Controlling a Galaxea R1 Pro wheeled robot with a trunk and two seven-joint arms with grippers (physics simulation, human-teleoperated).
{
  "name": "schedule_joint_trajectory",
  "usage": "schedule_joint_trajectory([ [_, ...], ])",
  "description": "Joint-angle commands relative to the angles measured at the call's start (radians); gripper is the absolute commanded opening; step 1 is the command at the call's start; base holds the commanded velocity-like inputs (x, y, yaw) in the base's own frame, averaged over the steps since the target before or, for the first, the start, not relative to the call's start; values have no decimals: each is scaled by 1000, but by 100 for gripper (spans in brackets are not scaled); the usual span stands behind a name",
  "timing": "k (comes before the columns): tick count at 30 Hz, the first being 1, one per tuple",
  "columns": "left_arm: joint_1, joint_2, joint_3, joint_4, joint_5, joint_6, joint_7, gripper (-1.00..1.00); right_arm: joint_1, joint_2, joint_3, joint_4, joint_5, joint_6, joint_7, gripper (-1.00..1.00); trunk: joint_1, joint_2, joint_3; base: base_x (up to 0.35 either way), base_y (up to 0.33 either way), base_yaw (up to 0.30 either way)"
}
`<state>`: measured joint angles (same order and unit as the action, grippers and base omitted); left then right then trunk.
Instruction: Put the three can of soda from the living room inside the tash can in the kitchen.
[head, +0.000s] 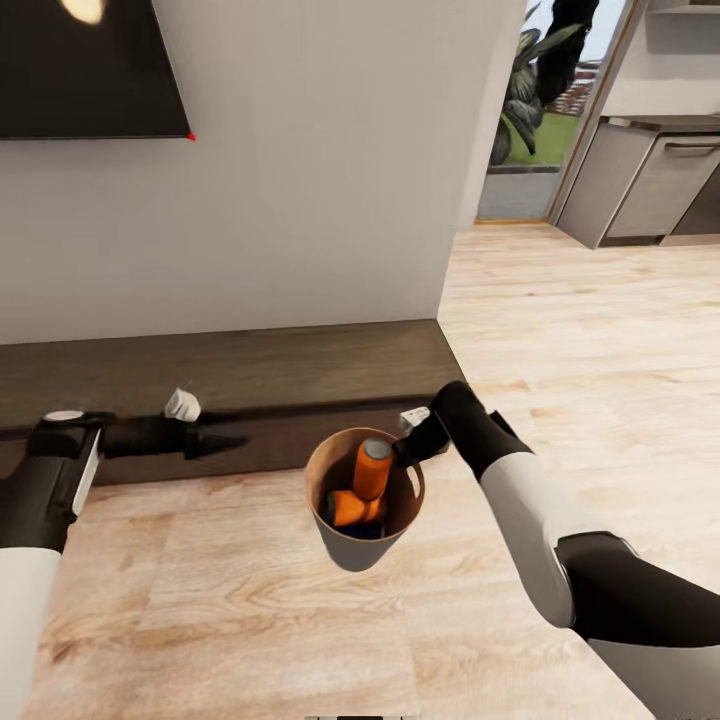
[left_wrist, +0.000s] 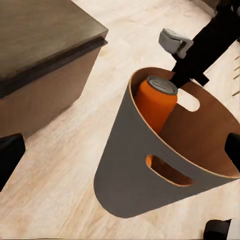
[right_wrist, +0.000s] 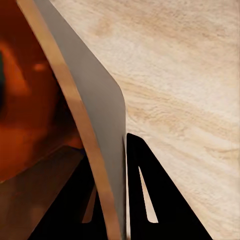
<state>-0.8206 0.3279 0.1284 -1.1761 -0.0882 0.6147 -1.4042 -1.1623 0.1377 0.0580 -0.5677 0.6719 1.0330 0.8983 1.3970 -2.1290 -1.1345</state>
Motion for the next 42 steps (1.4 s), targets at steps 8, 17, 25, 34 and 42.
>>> schedule_joint_trajectory([
  [8, 176, -25, 59, -23, 5, -158, 290, 100, 2, -81, -8, 0, -31, 14, 7, -100, 0, 0, 0, 0, 0, 0],
  [17, 371, -150, 204, -28, 18, -369, 537, 100, 6, -216, -21, 1, -33, 14, 11, -100, 0, 0, 0, 0, 0, 0],
  [25, 452, -186, 328, -19, 18, -460, 549, 100, 7, -351, -70, 89, -35, 14, 16, -100, 0, 0, 0, 0, 0, 0],
  [34, 455, -199, 353, -15, 16, -469, 550, 100, 5, -453, -72, 193, -30, 14, 20, -100, 0, 0, 0, 0, 0, 0],
  [42, 455, -207, 353, -13, 14, -472, 550, 100, 6, -518, -71, 203, -31, 14, 61, -100, 0, 0, 0, 0, 0, 0],
])
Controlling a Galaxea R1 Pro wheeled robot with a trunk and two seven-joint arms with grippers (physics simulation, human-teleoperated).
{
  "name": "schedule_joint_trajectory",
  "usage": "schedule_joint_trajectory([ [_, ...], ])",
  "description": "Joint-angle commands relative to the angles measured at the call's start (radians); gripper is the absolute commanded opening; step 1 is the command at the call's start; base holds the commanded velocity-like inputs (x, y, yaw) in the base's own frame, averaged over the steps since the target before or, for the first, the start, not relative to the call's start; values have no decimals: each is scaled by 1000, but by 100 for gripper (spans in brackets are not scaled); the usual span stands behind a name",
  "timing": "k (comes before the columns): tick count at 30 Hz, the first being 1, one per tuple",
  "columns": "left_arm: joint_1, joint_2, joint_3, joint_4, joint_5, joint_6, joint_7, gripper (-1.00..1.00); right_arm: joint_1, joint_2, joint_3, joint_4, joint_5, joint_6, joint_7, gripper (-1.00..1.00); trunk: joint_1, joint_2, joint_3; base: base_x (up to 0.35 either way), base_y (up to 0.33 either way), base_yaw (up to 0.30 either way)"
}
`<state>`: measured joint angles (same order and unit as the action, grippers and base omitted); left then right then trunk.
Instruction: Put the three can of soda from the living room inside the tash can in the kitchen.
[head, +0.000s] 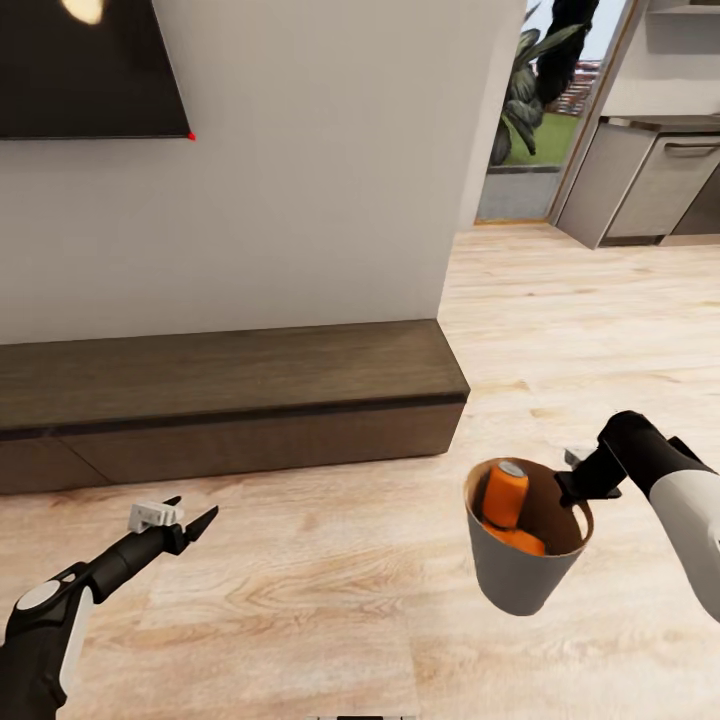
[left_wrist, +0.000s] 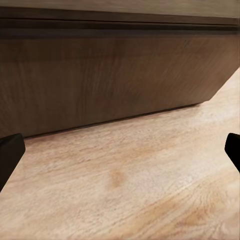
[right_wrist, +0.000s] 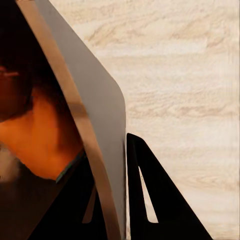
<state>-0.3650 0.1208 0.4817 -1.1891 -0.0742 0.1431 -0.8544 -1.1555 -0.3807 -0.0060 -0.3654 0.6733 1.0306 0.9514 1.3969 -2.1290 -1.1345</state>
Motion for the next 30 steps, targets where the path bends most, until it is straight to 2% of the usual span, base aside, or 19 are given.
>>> schedule_joint_trajectory([
  [1, 0, -1, 0, 0, 0, 0, 0, 100, 0, -9, -7, 0, -30, 17, 35, -100, 0, 0, 0, 0, 0, 0],
  [8, 0, -1, 0, 8, 0, -2, 1, 100, 0, -17, -6, -7, -26, 17, 62, -100, 0, 0, 0, 0, 0, 0],
  [20, 0, -1, 0, 14, -4, -20, 12, 100, 0, -19, -6, -16, -27, 17, 60, -100, 0, 0, 0, 0, 0, 0],
  [26, 0, -1, 0, 22, -1, -26, 29, 100, 0, -43, -7, -22, -28, 15, 52, -100, 0, 0, 0, 0, 0, 0],
  [30, 0, -1, 0, 23, -3, -26, 30, 100, 0, -51, -11, -27, -29, -26, 49, -100, 0, 0, 0, 0, 0, 0],
])
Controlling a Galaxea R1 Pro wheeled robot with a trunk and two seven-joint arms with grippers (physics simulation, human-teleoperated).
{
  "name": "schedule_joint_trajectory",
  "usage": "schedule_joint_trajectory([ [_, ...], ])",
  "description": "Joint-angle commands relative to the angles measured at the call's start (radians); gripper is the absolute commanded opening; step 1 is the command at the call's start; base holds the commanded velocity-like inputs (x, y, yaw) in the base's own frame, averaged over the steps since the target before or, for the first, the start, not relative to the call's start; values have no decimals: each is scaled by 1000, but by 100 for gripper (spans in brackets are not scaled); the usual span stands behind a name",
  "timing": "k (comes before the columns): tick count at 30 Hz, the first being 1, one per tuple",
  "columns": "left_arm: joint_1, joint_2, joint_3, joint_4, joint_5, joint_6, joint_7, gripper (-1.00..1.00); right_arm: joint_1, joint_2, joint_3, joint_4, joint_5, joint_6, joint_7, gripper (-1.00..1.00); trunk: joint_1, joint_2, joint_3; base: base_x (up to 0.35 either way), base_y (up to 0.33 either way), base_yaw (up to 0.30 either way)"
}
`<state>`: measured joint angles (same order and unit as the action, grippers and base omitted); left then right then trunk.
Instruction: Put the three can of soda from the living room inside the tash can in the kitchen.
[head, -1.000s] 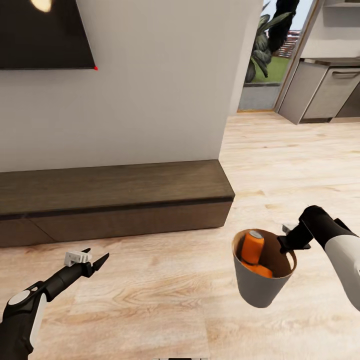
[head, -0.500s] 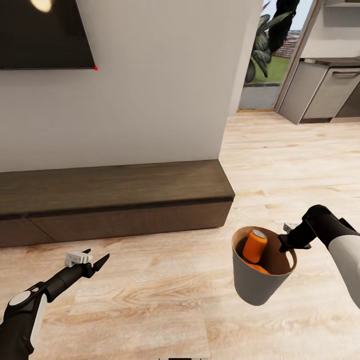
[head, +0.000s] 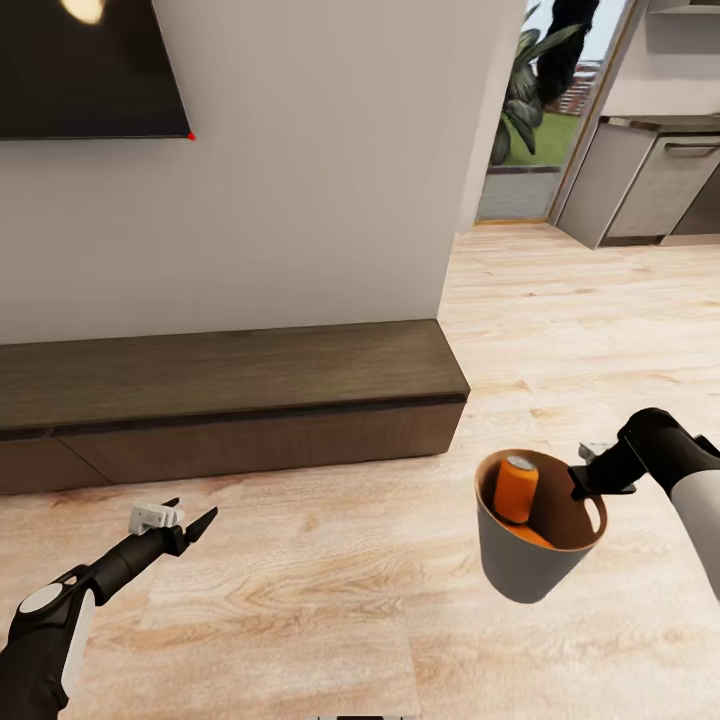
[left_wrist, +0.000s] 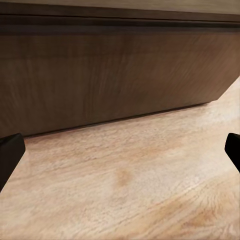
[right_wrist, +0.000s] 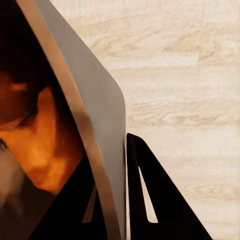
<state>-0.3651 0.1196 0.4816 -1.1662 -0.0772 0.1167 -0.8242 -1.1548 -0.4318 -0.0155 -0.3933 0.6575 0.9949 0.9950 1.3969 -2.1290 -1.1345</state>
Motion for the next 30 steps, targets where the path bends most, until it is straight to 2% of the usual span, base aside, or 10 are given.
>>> schedule_joint_trajectory([
  [1, 0, 0, 0, 0, 0, 0, 0, 100, 0, -1, -3, -10, -13, 5, 6, -100, 0, 0, 0, 0, 0, 0],
  [6, 0, 0, 0, 0, 1, 0, 2, 100, 2, -2, -6, -75, -13, -1, 5, -100, 0, 0, 0, 0, 0, 0],
  [14, 0, 0, 0, 1, -1, 0, 3, 100, 3, -5, -6, -92, -13, -5, 5, -100, 0, 0, 0, 0, 0, 0],
  [20, 0, 0, 0, 6, -2, -1, 4, 100, 4, -5, -8, -92, -20, -59, -32, -100, 0, 0, 0, 0, 0, 0],
  [30, 0, 0, -1, 8, -7, -2, 6, 100, 4, -5, -9, -93, -24, -71, -45, -100, 38, -70, -31, 0, 0, 0],
])
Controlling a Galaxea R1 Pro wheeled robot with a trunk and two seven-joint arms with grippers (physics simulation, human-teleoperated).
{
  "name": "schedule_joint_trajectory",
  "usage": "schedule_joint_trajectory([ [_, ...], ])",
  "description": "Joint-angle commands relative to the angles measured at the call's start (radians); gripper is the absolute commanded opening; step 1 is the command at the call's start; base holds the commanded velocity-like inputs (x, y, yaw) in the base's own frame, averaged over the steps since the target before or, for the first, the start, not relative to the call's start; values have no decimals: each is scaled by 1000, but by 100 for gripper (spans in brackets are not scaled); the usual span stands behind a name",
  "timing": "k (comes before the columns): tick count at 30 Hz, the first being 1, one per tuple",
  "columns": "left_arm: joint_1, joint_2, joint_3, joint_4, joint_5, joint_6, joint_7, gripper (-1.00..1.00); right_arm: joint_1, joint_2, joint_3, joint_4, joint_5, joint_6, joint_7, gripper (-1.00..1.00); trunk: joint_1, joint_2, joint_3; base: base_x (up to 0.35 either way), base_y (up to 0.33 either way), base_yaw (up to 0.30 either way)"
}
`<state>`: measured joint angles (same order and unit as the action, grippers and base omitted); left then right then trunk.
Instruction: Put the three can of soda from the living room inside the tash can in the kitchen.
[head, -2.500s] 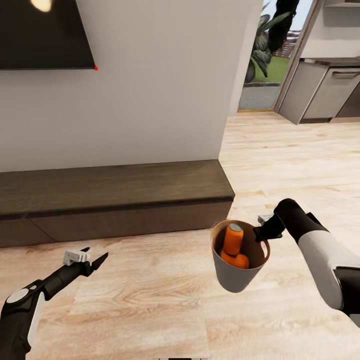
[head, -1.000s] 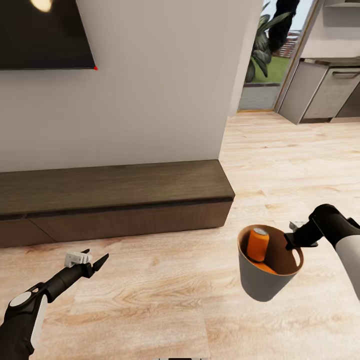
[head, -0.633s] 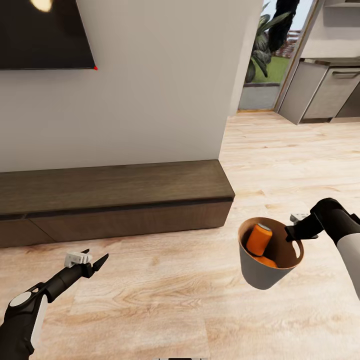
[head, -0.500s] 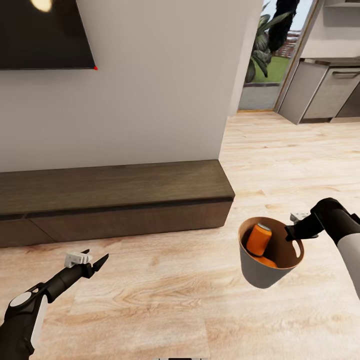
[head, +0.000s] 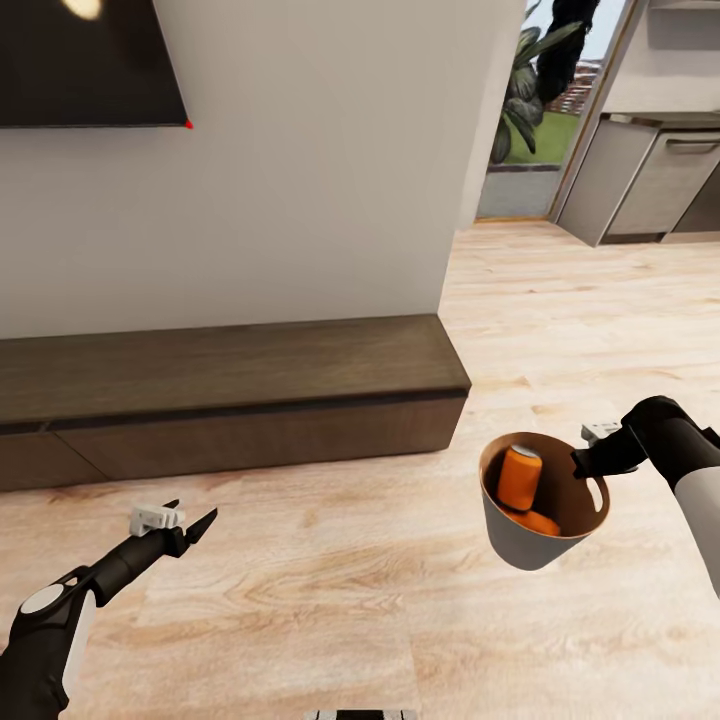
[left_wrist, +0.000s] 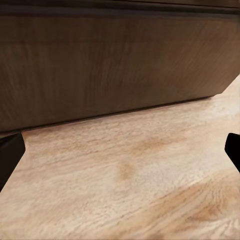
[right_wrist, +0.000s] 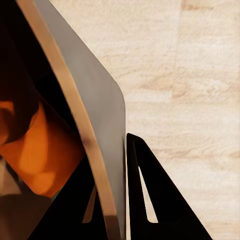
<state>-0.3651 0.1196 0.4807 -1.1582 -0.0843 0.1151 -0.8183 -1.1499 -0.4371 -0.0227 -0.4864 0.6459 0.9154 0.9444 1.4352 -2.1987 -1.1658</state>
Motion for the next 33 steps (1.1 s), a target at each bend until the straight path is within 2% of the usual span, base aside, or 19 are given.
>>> schedule_joint_trajectory([
  [1, 0, 0, 0, 0, 0, 0, 0, 100, -1, 0, -2, 0, -12, 8, 5, -100, 4, -7, -3, 0, 0, 0],
  [33, 0, 0, 0, 0, 0, 0, 1, 100, -1, 0, -3, 0, -12, 5, 10, -100, 126, -231, -103, 0, 0, 0],
])
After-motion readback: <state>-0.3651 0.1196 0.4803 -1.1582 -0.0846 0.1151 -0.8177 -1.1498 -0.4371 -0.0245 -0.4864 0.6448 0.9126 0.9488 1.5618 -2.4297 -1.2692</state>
